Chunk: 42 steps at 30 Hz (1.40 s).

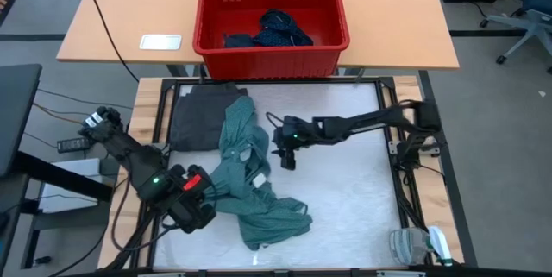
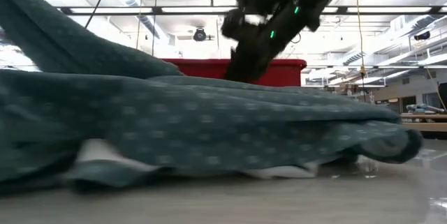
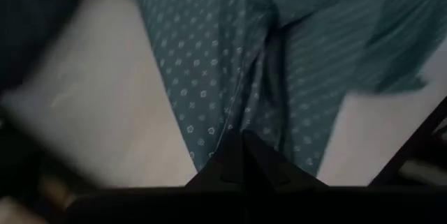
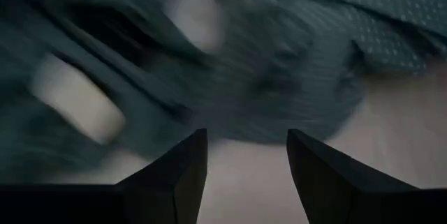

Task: Fold laundry
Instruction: Fold the dark green polo

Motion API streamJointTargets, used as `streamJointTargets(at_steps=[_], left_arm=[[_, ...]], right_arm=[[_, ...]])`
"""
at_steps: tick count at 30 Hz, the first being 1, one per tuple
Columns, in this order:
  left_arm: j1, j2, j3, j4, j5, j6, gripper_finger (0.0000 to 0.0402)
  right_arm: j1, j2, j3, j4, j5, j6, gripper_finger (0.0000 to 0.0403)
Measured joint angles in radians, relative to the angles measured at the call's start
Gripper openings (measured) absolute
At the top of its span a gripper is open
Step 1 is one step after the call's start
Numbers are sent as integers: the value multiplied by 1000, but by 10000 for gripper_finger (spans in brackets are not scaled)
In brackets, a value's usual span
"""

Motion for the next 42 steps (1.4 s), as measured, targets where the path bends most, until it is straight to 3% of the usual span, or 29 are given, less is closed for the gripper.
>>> streamJointTargets(at_steps=[5, 11, 14, 22, 26, 30, 36, 39, 42], left_arm=[[-41, 0, 0, -113, 155, -61, 0], [-66, 0, 0, -160, 166, -65, 5], [-66, 0, 0, -182, 164, -61, 10], [-65, -3, -7, -179, 149, -36, 12], [-66, -3, -7, -178, 149, -50, 12], [-66, -3, -7, -178, 137, -50, 6], [-53, -3, -6, -178, 55, -53, 2], [-36, -4, 17, -178, -3, -47, 2], [-21, -5, 67, -180, -125, -38, 1]], right_arm=[[-66, 88, 0, 70, -17, -5, 204], [-100, 171, 7, 177, -214, 60, 204], [-78, 215, 38, 175, -253, 55, 204], [-37, 324, 198, 149, -137, 63, 195], [-38, 378, 276, 27, -79, 138, 150], [-39, 392, 313, -71, -103, 142, 38], [-23, 264, 302, -348, -135, 88, 7], [-7, 105, 305, -509, -110, 18, 5], [13, -73, 307, -654, -74, -27, 4]])
